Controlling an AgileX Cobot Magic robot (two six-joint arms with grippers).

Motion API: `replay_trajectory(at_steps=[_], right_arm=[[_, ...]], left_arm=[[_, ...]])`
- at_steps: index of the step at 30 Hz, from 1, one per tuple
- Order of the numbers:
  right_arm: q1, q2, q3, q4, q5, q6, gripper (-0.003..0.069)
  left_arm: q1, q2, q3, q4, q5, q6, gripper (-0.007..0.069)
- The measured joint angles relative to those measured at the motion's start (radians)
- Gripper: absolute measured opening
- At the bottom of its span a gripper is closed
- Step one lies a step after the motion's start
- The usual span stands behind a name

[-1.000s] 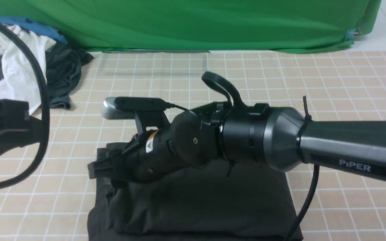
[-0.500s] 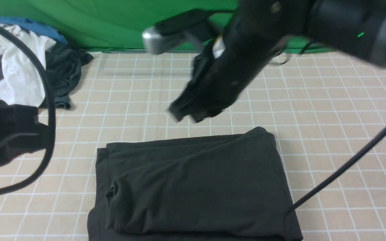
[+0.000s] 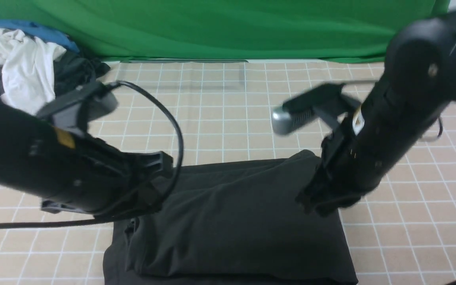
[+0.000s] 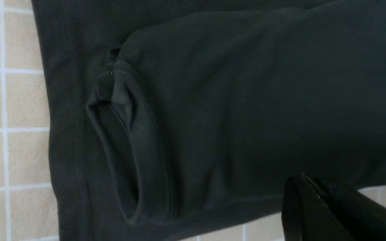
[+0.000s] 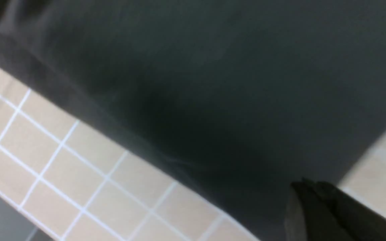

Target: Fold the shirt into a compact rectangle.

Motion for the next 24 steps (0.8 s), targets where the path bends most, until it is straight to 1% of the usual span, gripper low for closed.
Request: replay_trajectory(at_steps=[5,8,12,15,18,21,24], right_arm=[[0.000,0.038,0.135,0.122,-0.150,-0.043,0.0034],[0.000,0.071,0.175,0.150,-0.195,-0.060,0.0034],[0.000,0.104,0.191,0.147,-0.194,-0.061,0.0034],[0.000,0.113,0.206,0.134,-0.192,-0.060,0.0034],[0.000,0.112,0.208,0.126,-0.184,-0.060,0.0034],[0.000,0.071,0.208,0.105,-0.165,-0.060,0.0034],[0.000,-0.037,0.208,0.082,-0.164,-0.060,0.0034]], left_arm=[[-0.007,0.137,0.028,-0.028,-0.057,0.029,0.0013],[-0.017,0.199,0.074,-0.028,-0.110,0.037,0.0013],[-0.020,0.236,0.145,-0.020,-0.167,0.027,0.0013],[-0.017,0.244,0.194,0.031,-0.201,-0.032,0.0013],[-0.017,0.241,0.194,0.056,-0.199,-0.055,0.0013],[-0.016,0.199,0.193,0.077,-0.187,-0.063,0.0013],[-0.016,0.120,0.184,0.092,-0.176,-0.066,0.0013]])
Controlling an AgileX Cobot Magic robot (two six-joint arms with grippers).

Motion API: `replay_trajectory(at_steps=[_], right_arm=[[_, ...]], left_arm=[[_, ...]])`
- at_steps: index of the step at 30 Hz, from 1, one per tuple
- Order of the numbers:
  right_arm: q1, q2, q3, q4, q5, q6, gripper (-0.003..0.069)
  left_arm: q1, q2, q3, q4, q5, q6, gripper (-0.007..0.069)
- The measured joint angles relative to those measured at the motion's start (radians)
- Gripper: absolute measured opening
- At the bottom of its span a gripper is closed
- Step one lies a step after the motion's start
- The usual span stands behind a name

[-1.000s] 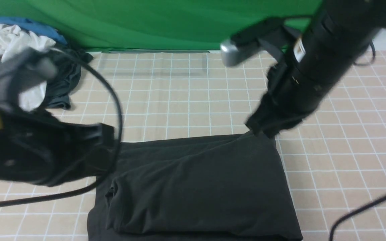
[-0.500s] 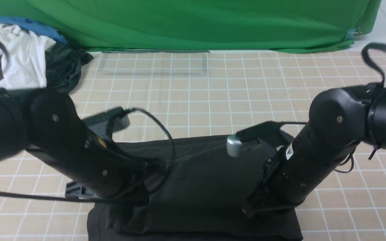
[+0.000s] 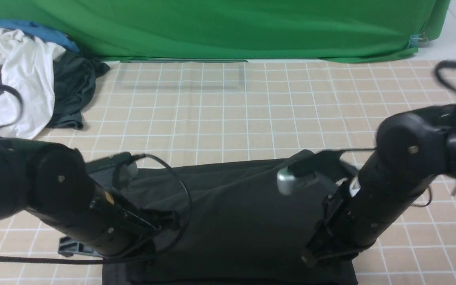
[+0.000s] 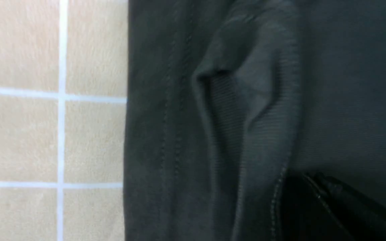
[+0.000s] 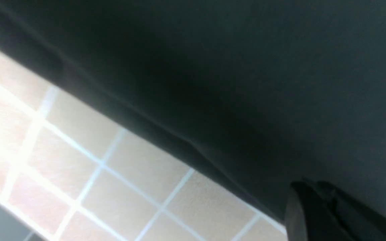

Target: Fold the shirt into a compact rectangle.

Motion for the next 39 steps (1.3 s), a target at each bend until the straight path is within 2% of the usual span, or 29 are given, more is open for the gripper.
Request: replay_trajectory(at_steps=[4,7,12,19,28,35,39], right_arm=[[0.000,-0.243,0.001,-0.084,-0.028,0.031,0.0035],[0.000,-0.468,0.001,-0.187,-0.113,0.081,0.0035],[0.000,-0.801,0.009,-0.355,-0.337,0.109,0.0035],[0.000,-1.098,0.167,-0.455,-0.598,0.109,0.0035],[0.000,-1.354,0.309,-0.463,-0.688,0.123,0.0035],[0.000,-1.426,0.309,-0.463,-0.713,0.151,0.0035],[0.000,-1.434,0.309,-0.463,-0.826,0.159,0.0036]], left_arm=[[0.001,-0.185,-0.023,0.009,0.033,0.001,0.0013],[0.001,-0.366,-0.025,0.013,0.044,0.000,0.0013],[0.001,-0.701,-0.022,0.014,0.013,-0.003,0.0013],[0.001,-1.020,0.044,0.021,-0.018,-0.004,0.0013],[0.001,-1.125,0.185,0.021,-0.076,-0.010,0.0013],[0.001,-1.125,0.238,0.021,-0.196,-0.010,0.0013],[0.001,-1.125,0.243,0.021,-0.211,-0.010,0.0013]])
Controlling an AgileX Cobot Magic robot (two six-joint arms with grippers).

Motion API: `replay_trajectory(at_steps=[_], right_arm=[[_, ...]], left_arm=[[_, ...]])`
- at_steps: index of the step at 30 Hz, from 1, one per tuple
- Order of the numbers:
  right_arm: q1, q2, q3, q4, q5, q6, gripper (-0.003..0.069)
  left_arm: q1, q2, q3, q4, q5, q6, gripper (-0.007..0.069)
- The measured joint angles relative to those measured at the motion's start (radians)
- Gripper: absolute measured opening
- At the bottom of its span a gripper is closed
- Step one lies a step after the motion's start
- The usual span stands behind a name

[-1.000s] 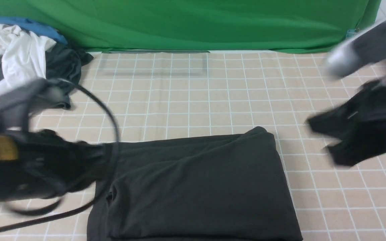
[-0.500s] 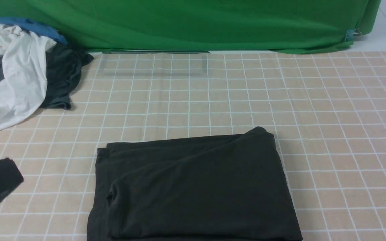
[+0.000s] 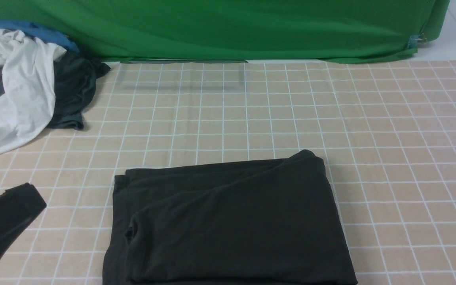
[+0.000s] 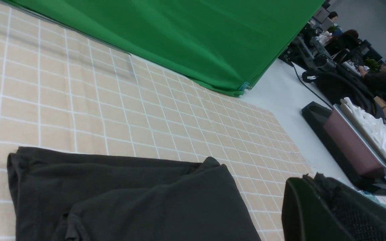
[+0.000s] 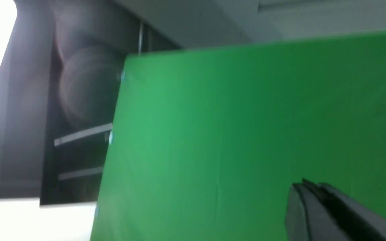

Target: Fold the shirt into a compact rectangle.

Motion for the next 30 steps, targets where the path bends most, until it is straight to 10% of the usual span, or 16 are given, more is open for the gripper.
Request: replay_trajectory(at_steps=[30], right_arm=[[0.000,-0.006,-0.001,-0.005,0.001,0.003,0.0097]], left_arm=[[0.000,0.000,0.001,0.052,-0.006,0.000,0.0013]])
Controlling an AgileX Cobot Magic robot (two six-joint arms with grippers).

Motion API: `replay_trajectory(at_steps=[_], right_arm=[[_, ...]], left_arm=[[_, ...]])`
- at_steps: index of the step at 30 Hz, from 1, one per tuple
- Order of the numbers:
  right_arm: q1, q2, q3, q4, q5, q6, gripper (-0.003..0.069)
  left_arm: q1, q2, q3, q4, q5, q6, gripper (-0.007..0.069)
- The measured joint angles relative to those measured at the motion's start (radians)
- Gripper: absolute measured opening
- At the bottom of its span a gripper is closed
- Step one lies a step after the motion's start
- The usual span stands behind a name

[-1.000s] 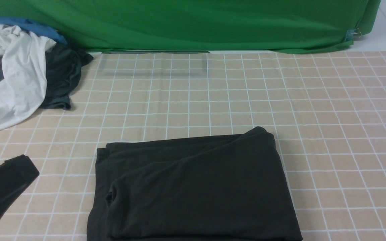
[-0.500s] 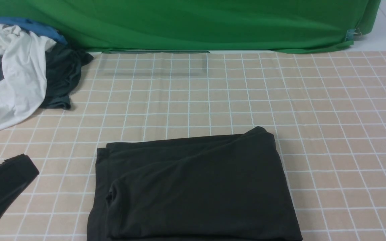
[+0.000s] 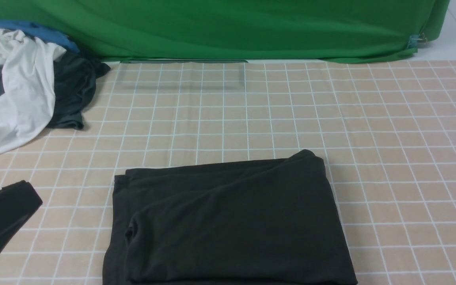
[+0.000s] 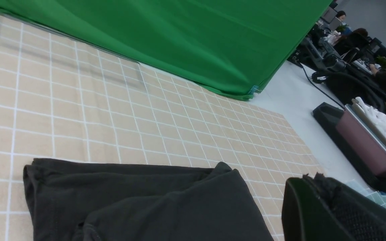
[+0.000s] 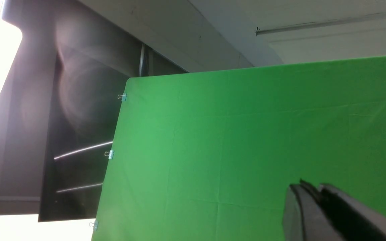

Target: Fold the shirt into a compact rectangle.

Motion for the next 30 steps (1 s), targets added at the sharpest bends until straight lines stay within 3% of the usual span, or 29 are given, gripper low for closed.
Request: replay_trajectory(at_steps=[6,9,14,17,23,30], right_arm=[[0.000,0.000,0.000,0.000,0.002,0.000,0.0118],[0.000,0.000,0.000,0.000,0.003,0.000,0.0133],[0.000,0.000,0.000,0.000,0.003,0.000,0.0150],[0.000,0.000,0.000,0.000,0.003,0.000,0.0160],[0.000,0.000,0.000,-0.001,0.003,0.000,0.0172],[0.000,0.000,0.000,-0.001,0.003,0.000,0.0185]], left_arm=[[0.033,-0.019,0.028,0.052,-0.074,0.028,0.0013],[0.147,-0.072,0.146,0.064,-0.253,0.105,0.0013],[0.305,-0.164,0.387,0.065,-0.455,0.129,0.0013],[0.355,-0.214,0.475,0.066,-0.457,0.129,0.0013],[0.377,-0.244,0.490,0.106,-0.262,0.129,0.0013],[0.377,-0.245,0.490,0.109,-0.239,0.129,0.0013]])
